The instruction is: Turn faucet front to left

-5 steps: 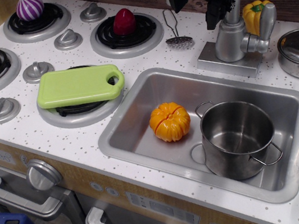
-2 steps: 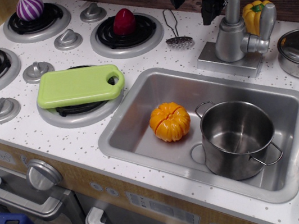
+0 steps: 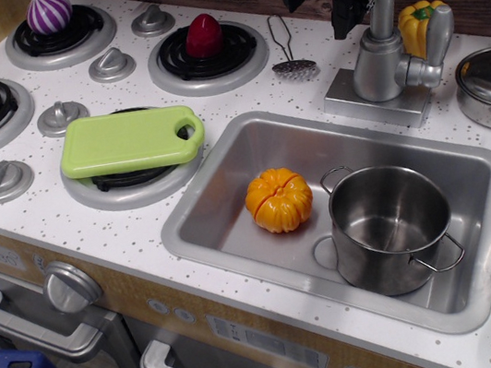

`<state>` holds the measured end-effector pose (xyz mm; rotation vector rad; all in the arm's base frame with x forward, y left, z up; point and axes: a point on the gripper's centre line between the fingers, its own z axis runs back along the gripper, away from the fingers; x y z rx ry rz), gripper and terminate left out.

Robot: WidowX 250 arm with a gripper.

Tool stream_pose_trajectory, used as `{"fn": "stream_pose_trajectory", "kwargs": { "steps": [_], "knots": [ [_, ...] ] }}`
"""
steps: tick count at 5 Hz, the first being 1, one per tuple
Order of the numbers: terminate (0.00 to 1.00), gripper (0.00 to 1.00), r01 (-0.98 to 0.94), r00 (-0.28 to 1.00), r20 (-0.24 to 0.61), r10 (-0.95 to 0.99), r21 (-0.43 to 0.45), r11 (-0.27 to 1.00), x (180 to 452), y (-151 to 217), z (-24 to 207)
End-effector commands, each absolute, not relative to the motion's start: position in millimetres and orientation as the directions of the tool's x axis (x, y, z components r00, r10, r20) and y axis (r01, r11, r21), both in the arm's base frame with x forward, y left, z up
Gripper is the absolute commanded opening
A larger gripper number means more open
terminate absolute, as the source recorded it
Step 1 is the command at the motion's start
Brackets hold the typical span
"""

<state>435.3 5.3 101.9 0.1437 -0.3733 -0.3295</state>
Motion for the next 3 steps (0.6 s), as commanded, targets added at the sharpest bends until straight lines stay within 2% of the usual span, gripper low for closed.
{"fn": "stream_pose_trajectory", "kwargs": {
  "steps": [1, 2, 3],
  "knots": [
    [0.0, 1.0, 0.216, 0.87, 0.403, -0.285, 0.209, 0.954, 441.6, 8.8, 128.5],
    [0.0, 1.0, 0.216, 0.87, 0.403, -0.285, 0.209, 0.954, 441.6, 8.8, 128.5],
    [1.0, 1.0, 0.216, 0.87, 0.403, -0.285, 0.209, 0.954, 441.6, 8.8, 128.5]
  ]
}}
